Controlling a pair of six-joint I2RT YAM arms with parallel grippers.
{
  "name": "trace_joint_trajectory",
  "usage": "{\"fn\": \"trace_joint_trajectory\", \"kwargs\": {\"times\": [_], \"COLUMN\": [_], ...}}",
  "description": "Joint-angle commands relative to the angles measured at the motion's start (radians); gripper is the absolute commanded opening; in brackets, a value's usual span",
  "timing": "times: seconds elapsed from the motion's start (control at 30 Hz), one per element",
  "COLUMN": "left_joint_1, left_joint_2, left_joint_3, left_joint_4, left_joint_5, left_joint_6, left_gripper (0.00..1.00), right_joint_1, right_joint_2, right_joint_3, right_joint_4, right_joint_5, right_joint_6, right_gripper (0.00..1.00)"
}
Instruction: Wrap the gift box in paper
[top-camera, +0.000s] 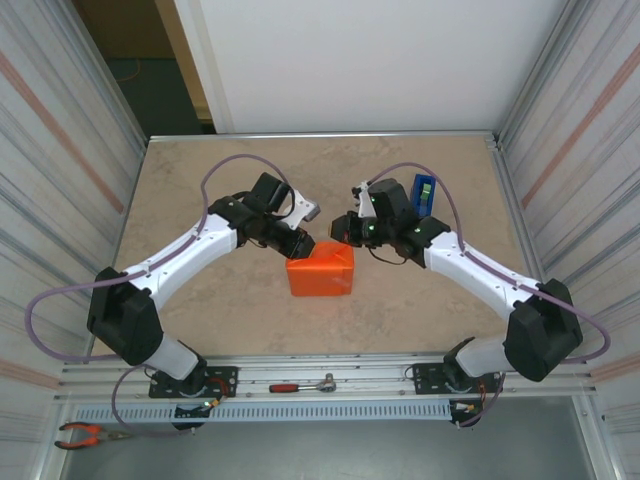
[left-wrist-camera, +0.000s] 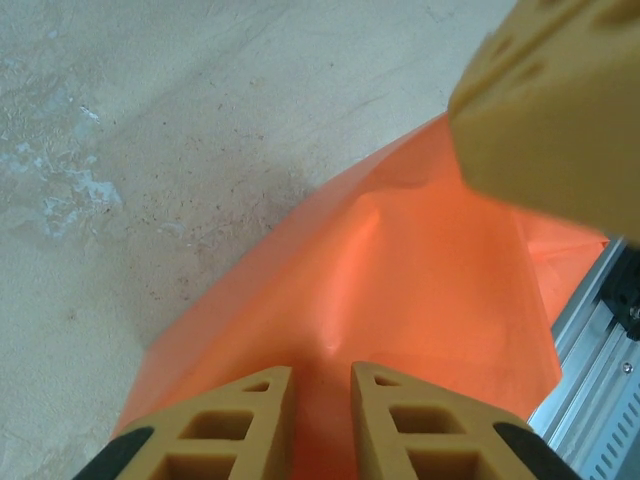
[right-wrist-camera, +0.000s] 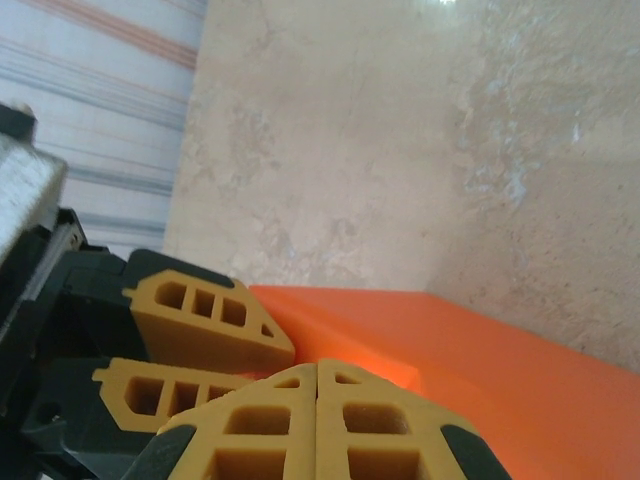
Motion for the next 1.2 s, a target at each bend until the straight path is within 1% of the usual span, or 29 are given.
{"fn": "trace_joint_trajectory", "kwargs": {"times": [0.0, 0.23, 0.47, 0.57, 0.7, 1.17], "left_joint_1": [-0.005, -0.001, 0.082, 0.083, 0.078, 0.037], "left_joint_2": [-0.023, -0.024, -0.033, -0.039, -0.05, -0.068], "left_joint_3": [-0.028, -0.017, 0.054, 0.067, 0.04, -0.055], "left_joint_4": [-0.046, -0.043, -0.034, -0.036, -0.024, 0.002], "left_joint_5": [-0.019, -0.011, 0.14, 0.179, 0.221, 0.224], "left_joint_6": [0.018, 0.013, -0.047, -0.053, -0.064, -0.052], "left_gripper": [0.22, 0.22, 0.24, 0.24, 0.24, 0.22], "right_joint_1": [0.031, 0.094, 0.095, 0.095, 0.095, 0.096], "right_joint_2": [0.022, -0.008, -0.028, -0.029, -0.028, -0.039], "right_joint_3": [0.011, -0.066, -0.14, -0.145, -0.154, -0.181], "right_joint_4": [-0.024, -0.026, 0.003, 0.014, 0.022, 0.025], "right_joint_5": [-0.006, 0.017, 0.037, 0.04, 0.041, 0.047], "right_joint_6": [-0.021, -0.026, -0.008, -0.002, 0.004, 0.013], "right_gripper": [0.0, 0.0, 0.0, 0.0, 0.0, 0.0]}}
